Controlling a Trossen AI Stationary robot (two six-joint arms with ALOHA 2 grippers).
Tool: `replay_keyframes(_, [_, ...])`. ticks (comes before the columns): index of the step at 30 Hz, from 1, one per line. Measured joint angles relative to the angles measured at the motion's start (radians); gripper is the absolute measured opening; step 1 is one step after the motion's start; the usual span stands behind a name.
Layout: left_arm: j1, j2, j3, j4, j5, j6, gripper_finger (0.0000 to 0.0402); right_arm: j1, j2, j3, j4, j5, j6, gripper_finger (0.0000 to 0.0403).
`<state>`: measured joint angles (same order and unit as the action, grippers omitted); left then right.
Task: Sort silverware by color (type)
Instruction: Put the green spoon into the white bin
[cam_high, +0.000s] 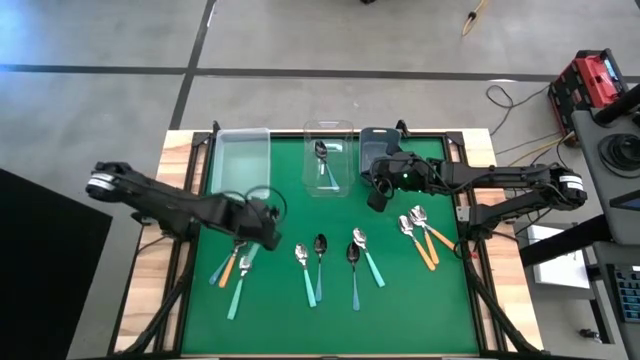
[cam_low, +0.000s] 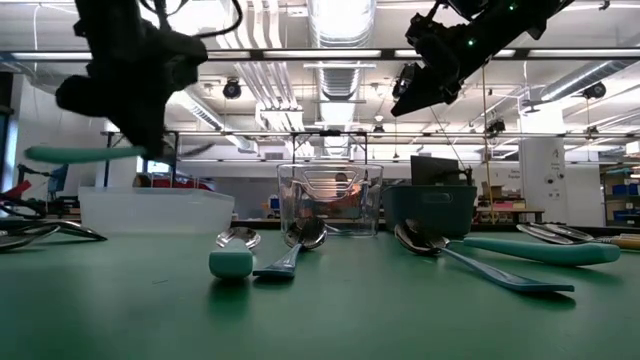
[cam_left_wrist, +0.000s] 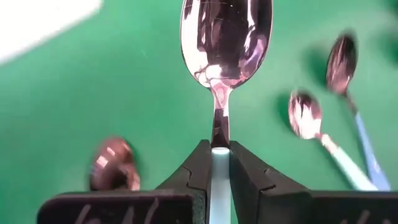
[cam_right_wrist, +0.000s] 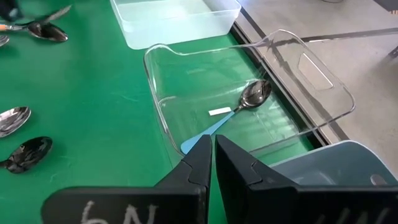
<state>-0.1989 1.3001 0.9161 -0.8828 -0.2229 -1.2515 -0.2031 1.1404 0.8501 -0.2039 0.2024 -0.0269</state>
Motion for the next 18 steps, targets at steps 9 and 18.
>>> replay_keyframes(9, [0.244, -0.177, 0.001, -0.052, -0.102, 0.232, 0.0017, 0.0, 0.0, 0.0, 0.0, 0.0, 0.006, 0.0013])
replay_keyframes(18, [0.578, -0.189, 0.001, -0.013, -0.091, 0.616, 0.0017, 0.0, 0.0, 0.0, 0.0, 0.0, 0.007, 0.0013])
